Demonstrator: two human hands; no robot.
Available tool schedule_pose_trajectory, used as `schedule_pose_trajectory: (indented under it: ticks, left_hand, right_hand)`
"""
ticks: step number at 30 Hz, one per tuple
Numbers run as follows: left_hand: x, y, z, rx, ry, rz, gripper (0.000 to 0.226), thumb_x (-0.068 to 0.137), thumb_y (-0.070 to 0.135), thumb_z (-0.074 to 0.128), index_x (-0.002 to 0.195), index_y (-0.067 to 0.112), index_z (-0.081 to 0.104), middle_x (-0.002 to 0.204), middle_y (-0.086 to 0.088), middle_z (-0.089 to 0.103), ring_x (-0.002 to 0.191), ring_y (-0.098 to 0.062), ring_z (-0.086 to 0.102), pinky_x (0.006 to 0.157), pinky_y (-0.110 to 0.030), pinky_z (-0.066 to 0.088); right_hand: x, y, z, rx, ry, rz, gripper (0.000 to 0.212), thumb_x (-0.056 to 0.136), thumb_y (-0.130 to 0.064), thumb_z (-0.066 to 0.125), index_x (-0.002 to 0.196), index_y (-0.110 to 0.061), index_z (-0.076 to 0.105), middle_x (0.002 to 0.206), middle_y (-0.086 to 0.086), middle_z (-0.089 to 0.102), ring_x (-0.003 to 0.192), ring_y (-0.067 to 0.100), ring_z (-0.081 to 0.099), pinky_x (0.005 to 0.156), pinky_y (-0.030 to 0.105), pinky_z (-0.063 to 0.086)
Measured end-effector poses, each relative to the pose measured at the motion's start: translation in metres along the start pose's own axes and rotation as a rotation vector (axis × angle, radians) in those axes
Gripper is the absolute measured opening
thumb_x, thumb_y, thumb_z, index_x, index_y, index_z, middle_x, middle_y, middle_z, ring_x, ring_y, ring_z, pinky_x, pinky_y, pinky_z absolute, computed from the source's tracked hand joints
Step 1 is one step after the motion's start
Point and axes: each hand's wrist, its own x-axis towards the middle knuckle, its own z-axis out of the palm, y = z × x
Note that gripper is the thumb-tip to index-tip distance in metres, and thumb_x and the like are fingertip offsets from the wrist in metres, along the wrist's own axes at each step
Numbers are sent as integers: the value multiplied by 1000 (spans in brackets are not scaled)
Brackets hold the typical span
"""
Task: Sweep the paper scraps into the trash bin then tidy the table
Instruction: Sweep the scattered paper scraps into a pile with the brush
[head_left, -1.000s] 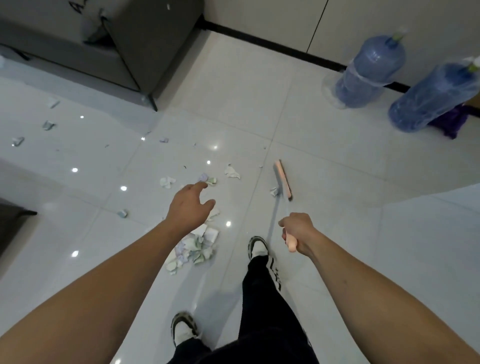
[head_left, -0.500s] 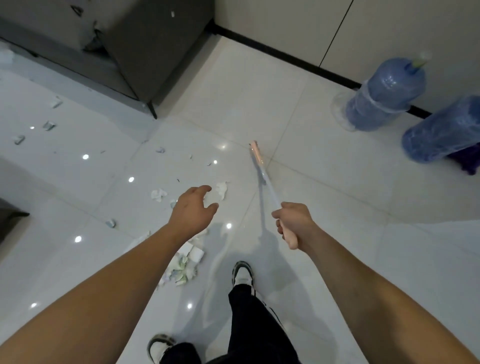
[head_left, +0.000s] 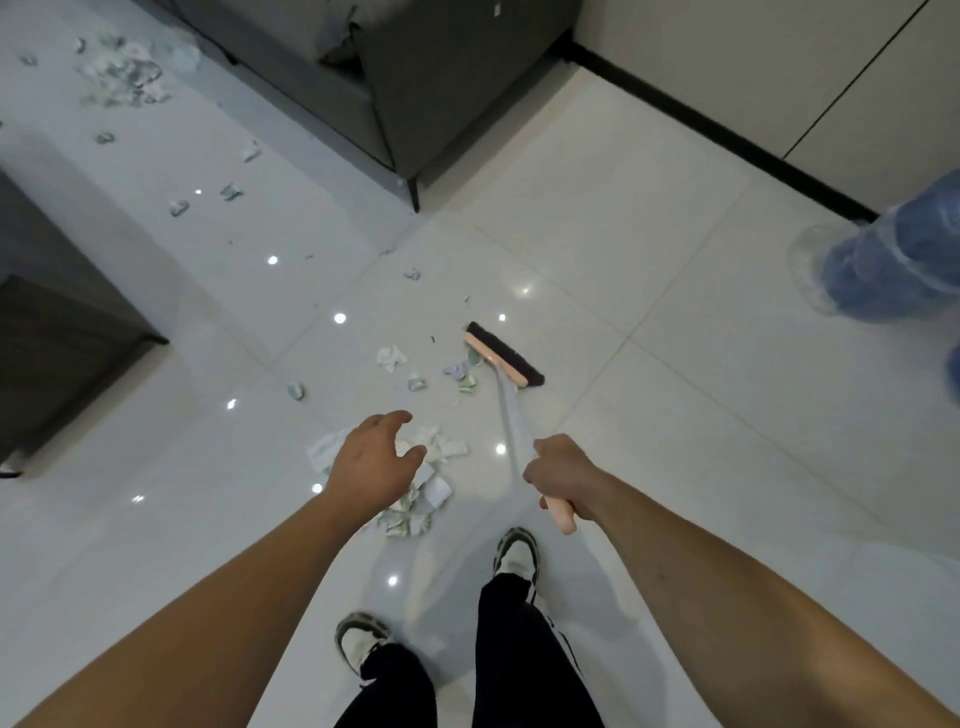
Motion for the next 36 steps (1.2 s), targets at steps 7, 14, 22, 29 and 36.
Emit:
schedule_pose_trajectory:
  ticks: [7,14,22,29,36]
  left_hand:
    - [-40,-69,-27,-60,52,-46,51,90,38,60,138,22,49,139,-5,51,125,-25,48,100,-34,37]
    - [-89,-171,-58,-134,104,-142,52,90,35,61,138,19,50,138,-10,52,125,-28,48,99,-34,37]
    - [-95,-202,-104,-218,205,-127,53,90,38,60,138,20,49,136,-10,52,123,-30,49,97,-35,38]
    - [-37,-165,-113,-257,263,-152,52,91,39,57,139,21,48,140,-9,50,126,-28,47,100,-36,37]
    - [41,-117,-81,-267,310,-375,52,90,40,60,138,24,49,140,-2,51,127,-21,46,102,-34,36]
  right_hand:
    - [-43,-24,87,-19,-153,-32,25,84,2,60,109,-3,65,76,13,53,46,19,46,44,24,38]
    - [-80,-48,145,-119,-45,-78,38,83,-1,63,120,-1,55,74,14,53,40,17,44,44,22,32]
    - [-103,-97,166,-136,108,-146,22,85,6,55,70,-7,46,61,9,47,35,17,43,41,21,32]
    - [-38,-161,94,-156,170,-185,13,85,5,56,78,-4,51,68,11,49,40,20,46,41,22,35]
    - [132,-293,23,-327,143,-233,5,84,1,52,84,-1,56,70,18,59,52,27,59,55,32,46]
